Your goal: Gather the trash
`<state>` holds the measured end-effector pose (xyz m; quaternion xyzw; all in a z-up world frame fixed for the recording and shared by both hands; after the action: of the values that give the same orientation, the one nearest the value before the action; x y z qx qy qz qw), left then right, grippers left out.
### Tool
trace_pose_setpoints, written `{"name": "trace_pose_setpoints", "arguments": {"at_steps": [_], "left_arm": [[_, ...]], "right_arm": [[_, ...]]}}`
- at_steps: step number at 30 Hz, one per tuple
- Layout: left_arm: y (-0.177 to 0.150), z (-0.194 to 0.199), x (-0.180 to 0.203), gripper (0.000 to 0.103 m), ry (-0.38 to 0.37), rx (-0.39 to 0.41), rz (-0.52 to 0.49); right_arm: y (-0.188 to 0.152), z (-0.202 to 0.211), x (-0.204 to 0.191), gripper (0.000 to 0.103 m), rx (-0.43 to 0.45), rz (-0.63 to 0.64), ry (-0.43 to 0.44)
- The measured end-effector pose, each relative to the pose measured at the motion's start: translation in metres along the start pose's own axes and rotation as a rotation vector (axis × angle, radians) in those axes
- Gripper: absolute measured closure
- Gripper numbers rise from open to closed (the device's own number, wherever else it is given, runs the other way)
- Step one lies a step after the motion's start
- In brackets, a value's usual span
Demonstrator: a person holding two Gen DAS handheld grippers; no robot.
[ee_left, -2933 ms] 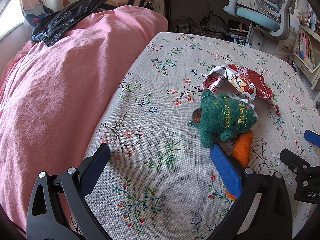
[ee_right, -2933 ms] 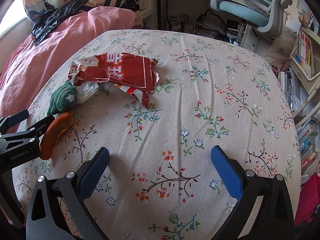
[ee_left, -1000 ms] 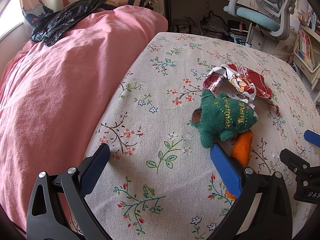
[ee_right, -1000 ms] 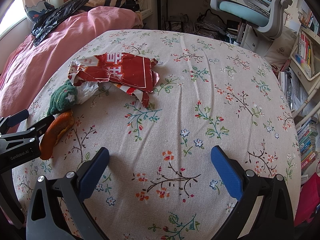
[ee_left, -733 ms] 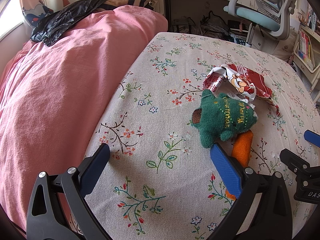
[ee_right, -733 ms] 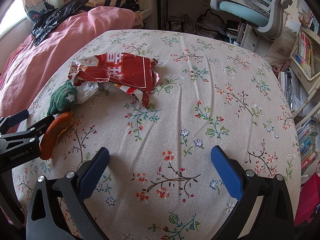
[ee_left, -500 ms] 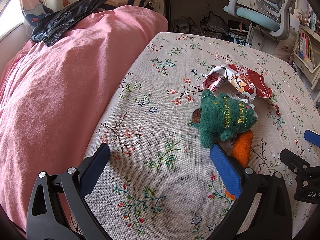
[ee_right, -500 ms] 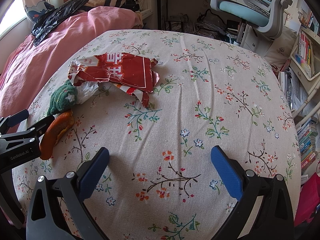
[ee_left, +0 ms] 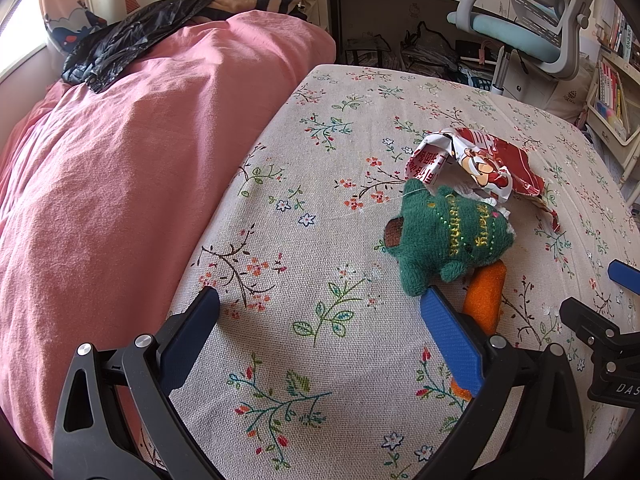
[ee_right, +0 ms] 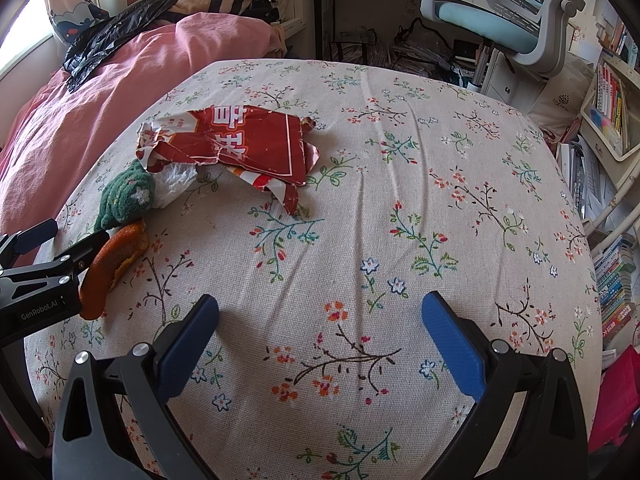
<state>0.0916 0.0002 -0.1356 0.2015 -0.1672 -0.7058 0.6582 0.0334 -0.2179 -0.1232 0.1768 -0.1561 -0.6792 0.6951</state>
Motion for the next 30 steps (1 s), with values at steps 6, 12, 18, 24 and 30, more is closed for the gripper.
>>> {"name": "trace_pose_setpoints", "arguments": {"at_steps": [6,12,18,24,30], "left_arm": [[0.0000,0.0000,0.0000,0.006,0.000,0.000,0.000],[0.0000,0.0000,0.0000,0.006,0.000,0.000,0.000],[-0.0004,0.0003,-0.0001,0.006,0.000,0.000,0.000],[-0.0006,0.0008,0.0025,0.006,0.021,-0.001,-0.001],[-0.0042,0.0048,0.0089,0.006,0.094,0.003,0.074]], "right_arm": [[0.0000,0.0000,0.0000,0.006,0.000,0.000,0.000],[0.0001,0.0000,-0.0001,0.006,0.000,0.000,0.000],[0.0000,0.0000,0.0000,0.006,0.000,0.000,0.000],[-0.0002,0.0000,0.0001,0.006,0.000,0.000,0.000],[0.0000,0.0001,0.0001,0.006,0.000,0.000,0.000]]}}
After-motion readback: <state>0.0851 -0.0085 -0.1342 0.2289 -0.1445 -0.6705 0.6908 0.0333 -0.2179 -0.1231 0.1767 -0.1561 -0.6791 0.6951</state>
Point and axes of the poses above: each gripper's, at about its wrist camera, not at the fingertips, and z roughly against the way its jaws point, x to its right, y to its top, the point moved 3 cm from there along -z, roughly the way its jaws point, and after that the axes turned 7 degrees about -x, right-handed, at the moved point
